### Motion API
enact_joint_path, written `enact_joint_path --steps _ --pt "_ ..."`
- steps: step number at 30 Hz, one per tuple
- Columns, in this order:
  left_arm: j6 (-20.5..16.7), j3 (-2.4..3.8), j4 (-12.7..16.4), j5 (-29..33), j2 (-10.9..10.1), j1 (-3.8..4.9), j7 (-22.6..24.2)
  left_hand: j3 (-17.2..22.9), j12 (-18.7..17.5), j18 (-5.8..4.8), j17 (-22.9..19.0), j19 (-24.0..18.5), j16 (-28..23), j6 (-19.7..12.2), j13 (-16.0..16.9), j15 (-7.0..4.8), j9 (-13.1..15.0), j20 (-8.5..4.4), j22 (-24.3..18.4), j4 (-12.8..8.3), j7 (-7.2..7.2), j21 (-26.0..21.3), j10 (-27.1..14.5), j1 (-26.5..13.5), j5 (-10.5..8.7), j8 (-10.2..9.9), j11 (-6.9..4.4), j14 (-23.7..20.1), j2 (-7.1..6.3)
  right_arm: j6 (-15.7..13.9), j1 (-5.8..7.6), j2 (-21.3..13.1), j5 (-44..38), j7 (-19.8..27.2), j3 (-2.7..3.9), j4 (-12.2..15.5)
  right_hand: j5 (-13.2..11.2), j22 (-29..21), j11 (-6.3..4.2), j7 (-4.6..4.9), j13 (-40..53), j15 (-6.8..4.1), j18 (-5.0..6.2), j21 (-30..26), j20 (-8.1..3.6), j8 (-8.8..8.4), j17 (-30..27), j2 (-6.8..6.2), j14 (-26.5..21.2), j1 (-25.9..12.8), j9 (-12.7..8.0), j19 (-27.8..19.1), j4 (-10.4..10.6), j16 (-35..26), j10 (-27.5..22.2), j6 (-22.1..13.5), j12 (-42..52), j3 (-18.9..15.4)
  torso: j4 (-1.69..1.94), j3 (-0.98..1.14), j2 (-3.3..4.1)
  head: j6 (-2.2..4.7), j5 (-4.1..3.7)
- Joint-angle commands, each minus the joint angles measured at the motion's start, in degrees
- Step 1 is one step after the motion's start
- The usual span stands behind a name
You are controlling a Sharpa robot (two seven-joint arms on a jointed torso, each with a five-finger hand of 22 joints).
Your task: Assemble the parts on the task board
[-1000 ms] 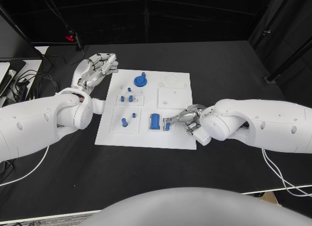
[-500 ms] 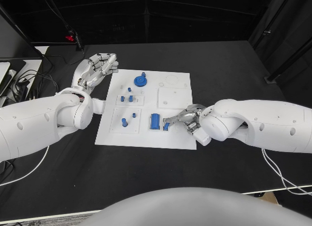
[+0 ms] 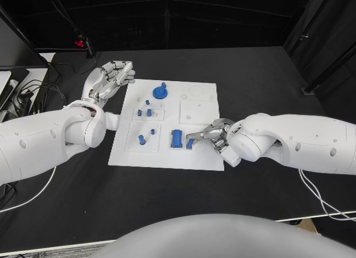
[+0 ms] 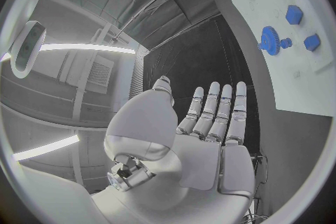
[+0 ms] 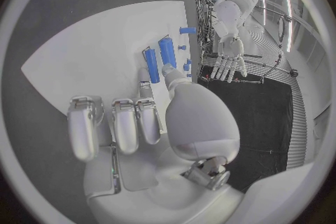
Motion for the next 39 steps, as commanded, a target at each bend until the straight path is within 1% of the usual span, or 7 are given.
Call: enact_joint_path --steps 1,8,10,15,21,24,39 --pt "0.51 0.06 0.01 0.07 0.07 0.09 0.28 -0.29 0.19 -0.43 -0.05 -0.41 0.33 -0.36 -0.07 0.06 -0.05 -0.01 -0.08 -0.04 7.81 0.19 -0.02 0.38 0.21 0.36 -0.09 -0.29 0.04 0.43 0.04 -0.06 -1.69 -0.05 0.0 0.22 -1.66 14.49 -0.76 -0.3 15.05 -0.74 0.02 -0.32 -0.73 1.43 15.1 0.78 5.95 -0.2 0.98 5.15 1.33 0.14 6.06 0.09 -0.31 -2.35 0.06 0.01 -0.02 0.0 0.06" --pt "0.51 0.06 -0.04 0.07 0.07 0.09 0.26 -0.29 0.19 -0.43 -0.05 -0.41 0.33 -0.36 -0.07 0.06 -0.05 -0.01 -0.08 -0.04 7.81 0.19 -0.02 0.38 0.21 0.36 -0.09 -0.29 0.04 -0.08 0.04 -0.13 -1.94 0.5 0.0 0.28 -3.75 14.38 -1.3 -0.85 15.05 -1.18 0.1 -0.62 -1.27 4.61 15.1 2.18 5.95 1.0 3.18 5.01 3.14 0.14 6.06 -0.61 -0.31 -5.55 0.03 0.0 0.0 0.0 0.15" --pt "0.52 0.06 -0.04 0.07 0.08 0.09 0.23 -0.31 0.2 -0.43 -0.08 -0.42 0.36 -0.37 -0.08 0.06 -0.05 -0.01 -0.09 -0.04 7.82 0.2 -0.02 0.4 0.23 0.37 -0.09 -0.3 0.06 -0.34 0.04 -0.18 -1.97 0.66 0.0 0.34 -3.57 14.39 -1.59 -1.07 15.05 -1.5 0.09 -0.63 -1.57 6.98 15.1 2.7 5.95 1.87 4.82 5.01 3.79 0.14 6.06 -2.01 -0.31 -7.08 0.03 0.02 0.02 0.0 0.19" --pt "0.53 0.06 -0.08 0.07 0.1 0.09 0.19 -0.32 0.21 -0.43 -0.1 -0.42 0.37 -0.38 -0.08 0.06 -0.05 -0.01 -0.09 -0.04 7.82 0.2 -0.01 0.41 0.24 0.37 -0.09 -0.31 0.07 -1.01 0.03 -0.27 -1.99 1.06 -0.01 0.47 -2.79 14.38 -1.85 -1.37 15.05 -1.79 0.1 -0.69 -1.78 16.4 15.1 4.14 5.95 4.05 11.48 5.0 5.07 0.14 6.06 -7.25 -0.31 -10.91 -0.01 0.02 0.03 0.0 0.22" --pt "0.53 0.06 -0.19 0.07 0.12 0.09 0.16 -0.32 0.21 -0.43 -0.1 -0.42 0.37 -0.38 -0.08 0.06 -0.05 -0.01 -0.09 -0.04 7.82 0.2 -0.01 0.41 0.24 0.37 -0.09 -0.31 0.07 -1.83 0.03 -0.29 -1.74 1.97 -0.01 0.56 -1.83 14.4 -1.65 -1.6 15.05 -1.69 0.1 -0.66 -1.91 23.21 15.1 4.97 5.95 5.23 16.52 5.03 5.73 0.14 6.06 -12.15 -0.31 -13.33 0.0 0.04 0.03 0.0 0.22" --pt "0.52 0.06 -0.24 0.07 0.12 0.09 0.14 -0.32 0.21 -0.43 -0.1 -0.42 0.37 -0.38 -0.08 0.06 -0.05 -0.01 -0.09 -0.04 7.82 0.2 -0.01 0.41 0.24 0.37 -0.09 -0.31 0.07 -2.12 0.03 -0.29 -1.43 2.43 -0.01 0.64 -1.24 14.39 -1.88 -1.43 15.05 -1.69 0.1 -0.67 -1.84 25.49 15.1 5.57 5.95 5.78 18.09 5.03 5.94 0.14 6.06 -13.68 -0.31 -14.06 0.01 0.03 0.02 0.0 0.2" --pt "0.51 0.06 -0.24 0.07 0.09 0.09 0.02 -0.35 0.32 -0.43 -0.19 -0.44 0.45 -0.38 -0.07 0.05 -0.05 -0.01 -0.11 -0.06 7.8 0.21 0.1 0.53 0.34 0.41 -0.1 -0.3 0.13 -2.28 0.03 -0.09 0.19 3.69 -0.01 0.34 -0.14 14.4 -1.82 -1.33 15.05 -1.64 0.09 -0.65 -1.81 27.24 15.1 6.29 5.95 6.65 19.28 5.04 5.98 0.14 6.06 -15.46 -0.31 -14.72 0.09 -0.01 0.02 0.0 0.24"
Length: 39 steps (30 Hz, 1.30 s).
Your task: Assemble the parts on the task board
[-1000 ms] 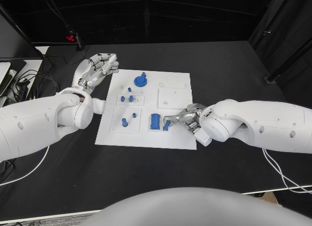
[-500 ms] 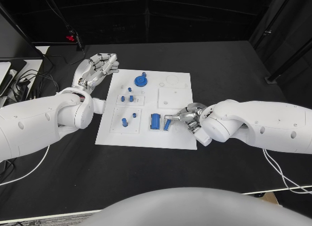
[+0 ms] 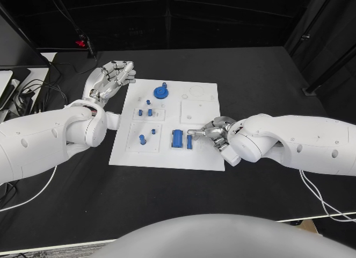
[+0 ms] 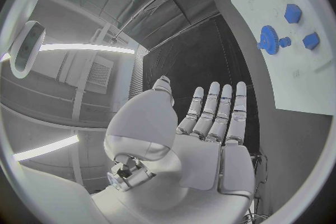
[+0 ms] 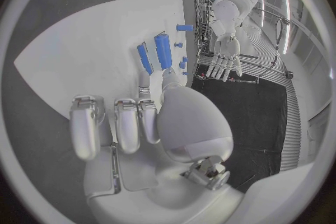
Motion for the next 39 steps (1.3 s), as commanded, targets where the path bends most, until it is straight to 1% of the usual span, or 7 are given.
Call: enact_joint_path --steps 1,14,20,24,31,34,39 --pt "0.45 0.06 0.06 0.07 0.0 0.09 0.23 -0.35 0.32 -0.43 -0.09 -0.44 0.22 -0.38 -0.07 0.05 -0.06 -0.01 -0.06 -0.06 7.8 0.21 0.1 0.53 0.35 0.13 -0.1 -0.31 0.13 -0.52 0.07 0.06 1.13 1.3 0.01 -0.02 0.49 14.4 -0.3 0.07 15.05 -0.11 0.09 -0.22 -0.19 0.46 15.07 0.16 6.06 0.66 0.17 5.02 -0.02 0.14 5.96 -0.72 -0.31 -0.55 0.08 -0.03 -0.01 0.0 0.01" --pt "0.49 0.06 0.18 0.07 -0.12 0.09 0.37 -0.36 0.37 -0.43 -0.14 -0.45 0.27 -0.38 -0.07 0.05 -0.05 -0.01 -0.06 -0.07 7.8 0.22 0.14 0.62 0.42 0.16 -0.11 -0.3 0.17 -0.91 0.04 -1.27 -4.27 5.42 0.0 0.83 1.53 14.26 -0.64 -0.42 15.05 -0.31 0.2 -0.63 -0.28 2.48 15.07 1.21 6.06 2.4 1.15 4.83 -0.72 0.14 5.96 0.0 -0.31 -0.44 -0.02 0.01 0.04 0.0 0.16" --pt "0.5 0.06 0.25 0.07 -0.21 -0.05 1.71 -0.59 0.31 -0.41 -0.29 -0.44 0.36 -0.11 -0.12 0.04 -0.01 -0.01 -0.08 -0.03 7.78 0.26 -0.08 0.56 0.39 0.33 -0.09 -0.34 0.05 -5.84 0.03 -4.03 -4.45 28.77 -0.02 0.97 4.44 12.81 -0.67 -0.45 15.05 -0.38 1.25 -4.74 -0.42 2.71 15.07 2.0 6.06 4.48 1.24 2.72 -1.07 0.14 5.96 -1.18 -0.31 -0.4 -0.12 0.11 -0.17 0.0 0.32" --pt "0.0 0.06 0.48 0.07 -0.29 -0.54 4.12 -1.43 0.17 -0.36 -0.84 -0.42 0.64 1.76 -0.18 0.0 0.11 -0.01 -0.19 0.02 7.41 0.39 -0.91 -0.03 -0.19 1.08 -0.19 -0.55 0.0 -7.44 0.02 -5.71 -0.27 47.79 -0.02 -0.02 6.96 2.53 1.09 1.22 15.05 1.62 7.0 -33.79 1.12 0.77 3.95 2.99 -1.69 7.68 -0.78 -15.42 0.21 -8.07 5.96 -3.63 -0.31 -1.01 -0.07 0.25 -0.35 0.0 0.38" --pt "-2.73 0.06 2.01 0.07 -0.75 -1.56 10.48 -3.31 0.6 -0.32 -1.32 -0.23 1.19 5.82 -0.12 0.24 -0.22 0.01 -0.53 -0.02 2.21 0.75 -1.92 -0.94 -1.82 0.28 0.47 -1.09 -0.53 -9.1 0.02 -5.95 10.43 64.21 -0.02 -1.49 7.79 -13.8 5.02 4.97 -16.28 7.04 8.3 -66.15 5.15 -4.24 -31.97 4.6 -38.32 1.93 -5.52 -38.31 3.32 -45.12 -39.93 -9.31 -46.04 -5.52 -0.39 0.82 -0.99 0.0 0.93" --pt "-5.01 0.07 3.63 0.06 -1.45 -2.29 13.9 -4.23 0.88 -0.57 -1.31 -0.17 1.48 6.81 -0.12 0.49 -0.24 -0.01 -0.79 0.0 1.55 0.91 -3.04 -1.38 -3.31 -1.22 -0.48 -1.91 -1.47 -8.14 0.01 -4.67 12.91 67.95 -0.02 -2.52 6.27 -19.32 11.09 5.7 -26.16 12.43 5.7 -74.28 8.07 -7.72 -38.56 5.2 -49.84 -6.3 -7.56 -47.57 3.63 -54.93 -51.79 -17.78 -59.08 -9.21 -1.02 1.06 -1.31 1.18 1.65" --pt "-7.07 0.07 5.67 0.05 -1.83 -3.52 17.16 -3.63 0.83 -1.01 -1.24 -3.09 1.49 2.29 -0.06 -0.27 -0.12 -0.16 -2.64 0.02 4.6 -0.21 -6.65 -2.6 -3.81 -3.53 -2.77 -5.77 -3.94 -6.35 -0.02 -2.78 14.16 70.03 -0.03 -4.21 -0.59 -26.38 12.63 1.22 -35.26 14.03 3.76 -83.75 10.28 -9.05 -45.03 0.85 -66.18 -17.0 -8.6 -58.31 3.97 -63.21 -65.97 -31.97 -68.73 -4.46 -1.11 1.61 -1.88 2.99 1.94"
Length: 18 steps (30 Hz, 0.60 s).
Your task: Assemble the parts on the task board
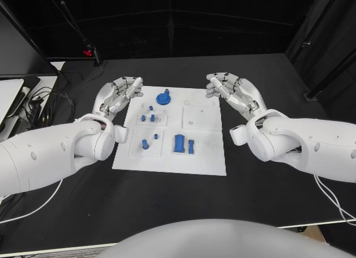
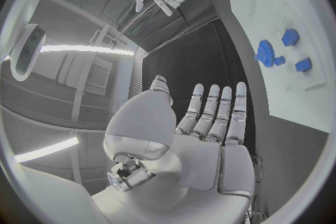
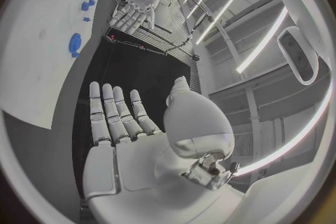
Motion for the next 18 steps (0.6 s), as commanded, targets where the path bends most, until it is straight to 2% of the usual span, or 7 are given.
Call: enact_joint_path --steps 1,5,13,14,16,17,18 --pt "-3.88 0.07 1.53 0.03 -0.15 -0.66 17.09 1.07 0.18 -0.81 0.05 -3.25 0.22 -3.94 0.07 -0.63 0.14 -0.31 -2.43 0.13 4.51 -1.13 -2.57 -0.87 -0.37 -0.8 -0.09 -2.46 -1.75 0.98 0.01 1.17 4.48 8.89 0.01 -1.29 -1.96 -5.97 -0.21 -2.03 -3.76 -0.16 -0.63 -3.92 1.38 2.2 -2.46 -4.23 -6.31 -5.24 0.47 -5.54 0.31 -1.54 -4.99 -4.39 -2.06 6.73 -0.16 0.64 -0.79 1.55 0.21" --pt "-4.76 0.07 2.92 0.02 -0.42 -1.47 18.62 5.0 1.26 0.77 0.25 -8.84 1.39 -7.29 0.29 -2.35 0.55 -1.33 -6.66 0.18 4.7 -2.08 -6.27 -2.59 -0.32 1.06 -0.14 -5.65 -4.67 1.39 -0.14 2.55 4.74 10.13 0.01 -3.05 -2.28 -18.63 -0.83 -3.27 -6.88 -0.8 -0.48 -4.64 2.22 5.36 -4.56 -7.44 -9.14 -7.99 0.82 -13.71 0.28 -0.27 -7.38 -7.09 -1.13 11.78 -0.06 0.9 -1.36 2.84 0.27" --pt "-5.44 0.07 4.11 0.01 -0.8 -2.25 20.01 7.0 2.89 1.37 0.2 -11.77 2.53 -7.73 0.34 -3.14 0.72 -1.99 -8.98 0.22 4.94 -2.2 -6.93 -3.52 -0.37 3.03 0.0 -6.66 -5.46 1.71 -0.32 4.41 4.88 11.02 0.0 -4.75 -1.58 -22.48 -1.47 -3.65 -8.95 -1.39 -0.09 -4.95 2.35 7.34 -6.25 -7.42 -10.22 -8.1 0.64 -15.96 0.22 0.94 -8.75 -8.38 0.18 13.1 -0.01 1.39 -2.09 4.56 0.39" --pt "-3.99 0.01 3.87 0.01 -0.79 -2.29 0.05 8.76 -8.5 -1.47 -3.74 -16.77 -11.92 -12.92 -3.71 -6.3 -3.68 -6.34 -16.27 -4.88 -3.23 -5.33 -12.16 -22.53 -4.38 -7.8 -3.52 -8.74 -5.4 0.8 -0.35 4.19 3.93 5.03 -0.02 -4.62 -3.8 -30.92 -5.43 -7.94 -18.83 -4.46 -4.82 -7.37 -2.47 -3.62 -13.78 -6.36 -13.51 -22.99 -4.39 -19.45 -4.88 -8.04 -12.36 -10.57 -7.02 17.19 -0.11 1.1 -1.66 4.25 0.43" --pt "-4.29 0.36 4.1 0.17 -0.83 -2.48 -0.19 13.68 -17.08 -3.03 -3.74 -21.07 -22.8 -17.3 -3.71 -8.43 -3.68 -9.74 -21.96 -8.78 -9.06 -5.33 -16.45 -36.46 -7.77 -15.96 -6.12 -14.64 -5.4 0.55 -0.46 4.27 4.28 4.84 0.11 -4.61 -8.43 -37.06 -8.25 -7.94 -25.9 -6.93 -4.82 -7.37 -5.84 -11.11 -19.2 -6.36 -15.98 -33.28 -7.98 -22.36 -8.45 -14.04 -15.18 -12.38 -11.88 17.19 -0.13 1.09 -1.77 4.43 0.51" --pt "-4.57 0.7 4.31 0.33 -0.88 -2.67 -0.41 13.68 -19.98 -7.06 -3.74 -22.49 -26.57 -18.79 -3.71 -9.22 -3.68 -10.89 -23.86 -10.06 -9.06 -5.33 -17.88 -41.73 -8.91 -18.75 -7.01 -14.64 -5.4 0.31 -0.57 4.34 4.62 4.66 0.24 -4.6 -8.43 -39.36 -9.29 -7.94 -28.58 -7.85 -4.82 -7.37 -7.08 -14.03 -21.24 -6.36 -16.9 -37.39 -9.36 -23.51 -9.84 -16.37 -16.21 -16.59 -13.79 17.19 -0.16 1.09 -1.88 4.6 0.58" --pt "-4.96 1.15 4.6 0.54 -0.94 -2.92 -0.72 13.68 -22.44 -7.06 -3.74 -23.72 -29.75 -19.98 -3.71 -13.37 -3.68 -11.83 -25.47 -11.19 -9.06 -5.33 -19.1 -46.16 -9.87 -21.11 -11.46 -14.64 -5.4 -0.01 -0.71 4.45 5.07 4.41 0.41 -4.59 -8.43 -41.23 -10.14 -7.94 -30.76 -11.97 -4.82 -7.37 -8.14 -16.42 -22.9 -6.36 -17.65 -40.74 -10.48 -24.38 -10.97 -18.27 -17.06 -16.59 -15.34 17.19 -0.2 1.09 -2.03 4.82 0.68"
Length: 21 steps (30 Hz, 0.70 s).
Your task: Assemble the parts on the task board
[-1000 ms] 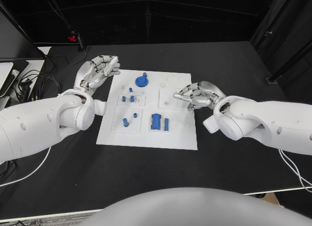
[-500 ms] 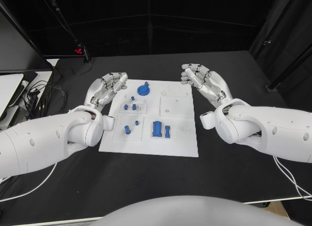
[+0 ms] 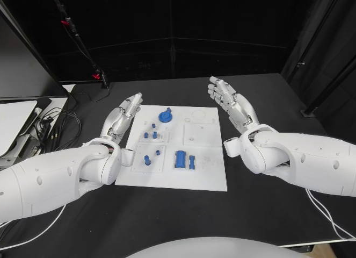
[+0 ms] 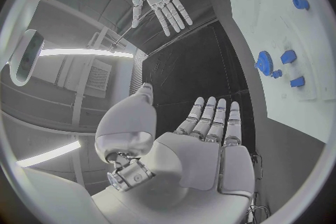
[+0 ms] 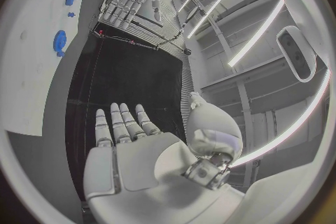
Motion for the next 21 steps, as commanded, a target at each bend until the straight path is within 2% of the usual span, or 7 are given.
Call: enact_joint_path --steps 1,2,3,6,7,12,21 --pt "-1.32 1.16 0.98 0.75 -0.17 -0.55 -0.93 0.49 -6.67 -1.73 -0.2 -3.27 -8.61 -3.23 -0.17 -4.42 -0.2 -2.58 -4.35 -3.03 -1.24 -0.19 -3.37 -11.78 -2.62 -6.4 -5.28 -1.12 0.11 -1.2 -0.29 0.27 1.58 -0.81 0.46 0.12 -0.56 -5.41 -5.96 -0.12 -6.3 -4.81 -0.37 -0.2 -3.04 -6.82 -4.79 0.07 -6.46 -9.44 -3.23 -6.34 -3.2 -5.47 -2.55 -1.98 -4.48 0.13 -0.15 -0.06 -0.45 0.72 0.33" --pt "-1.92 1.86 1.44 1.07 -0.26 -0.94 -1.4 0.49 -8.46 -1.73 -0.2 -4.1 -10.9 -4.07 -0.17 -4.42 -0.2 -6.69 -5.51 -3.83 -1.24 -0.19 -4.31 -14.95 -6.78 -8.11 -5.28 -1.12 0.11 -1.71 -0.51 0.43 2.29 -1.2 0.73 0.14 -0.56 -6.73 -5.96 -0.12 -7.82 -4.81 -0.37 -0.2 -3.79 -8.5 -5.95 0.07 -6.46 -11.79 -4.02 -6.34 -3.99 -6.79 -6.67 -1.98 -5.57 0.13 -0.2 -0.07 -0.68 1.07 0.48" --pt "-2.6 2.66 1.95 1.44 -0.36 -1.39 -1.94 0.49 -10.01 -1.73 -0.2 -8.48 -12.9 -8.53 -0.17 -4.42 -0.2 -6.69 -6.52 -7.85 -1.24 -0.19 -8.6 -17.64 -6.78 -9.6 -5.28 -1.12 0.11 -2.28 -0.76 0.61 3.09 -1.64 1.03 0.16 -0.56 -7.86 -5.96 -0.12 -9.12 -4.81 -0.37 -0.2 -8.06 -9.93 -6.95 0.07 -6.46 -13.75 -8.36 -6.34 -8.27 -7.94 -6.67 -1.98 -6.5 0.13 -0.27 -0.08 -0.93 1.47 0.65" --pt "-5.77 6.41 4.37 3.18 -0.85 -3.46 -4.46 0.49 -17.3 -1.73 -0.2 -8.48 -17.3 -8.53 -0.17 -4.42 -0.2 -6.69 -11.3 -7.85 -1.24 -0.19 -8.6 -23.56 -6.78 -16.6 -5.28 -1.12 0.11 -4.95 -1.92 1.46 6.84 -3.71 2.45 0.27 -0.56 -13.98 -5.96 -0.12 -12.2 -4.81 -0.37 -0.2 -8.06 -13.26 -12.37 0.07 -6.46 -18.31 -8.36 -6.34 -8.27 -14.12 -6.67 -1.98 -11.54 0.13 -0.57 -0.12 -2.12 3.35 1.45" --pt "-6.75 7.57 5.11 3.71 -1.0 -4.1 -5.24 0.49 -17.3 -1.73 -0.2 -8.48 -18.11 -8.53 -0.17 -4.42 -0.2 -6.69 -11.3 -7.85 -1.24 -0.19 -8.6 -24.66 -6.78 -16.6 -5.28 -1.12 0.11 -5.86 -2.31 1.75 8.12 -4.41 2.94 0.3 -0.56 -13.98 -5.96 -0.12 -16.26 -4.81 -0.37 -0.2 -8.06 -17.65 -12.37 0.07 -6.46 -19.26 -8.36 -6.34 -8.27 -14.12 -6.67 -1.98 -11.54 0.13 -0.67 -0.13 -2.53 3.99 1.73" --pt "-10.46 11.95 7.94 5.74 -1.58 -6.54 -8.19 0.49 -17.3 -1.73 -0.2 -8.48 -22.31 -8.53 -0.17 -4.42 -0.2 -6.69 -11.3 -7.85 -1.24 -0.19 -8.6 -30.43 -6.78 -16.6 -5.28 -1.12 0.11 -9.63 -3.94 2.94 13.39 -7.32 4.93 0.45 -0.56 -13.98 -5.96 -0.12 -16.26 -4.81 -0.37 -0.2 -8.06 -17.65 -12.37 0.07 -6.46 -24.4 -8.36 -6.34 -8.27 -14.12 -6.67 -1.98 -11.54 0.13 -1.21 -0.21 -4.67 7.37 3.18" --pt "-11.37 13.03 8.63 6.24 -1.72 -7.13 -8.91 0.49 -17.3 -1.73 -0.2 -8.48 -22.31 -8.53 -0.17 -4.42 -0.2 -6.69 -11.3 -7.85 -1.24 -0.19 -8.6 -30.43 -6.78 -16.6 -5.28 -1.12 0.11 -10.98 -4.53 3.37 15.3 -8.37 5.65 0.51 -0.56 -13.98 -5.96 -0.12 -16.26 -4.81 -0.37 -0.2 -8.06 -17.65 -12.37 0.07 -6.46 -24.4 -8.36 -6.34 -8.27 -14.12 -6.67 -1.98 -11.54 0.13 -1.52 -0.26 -5.91 9.32 4.01"
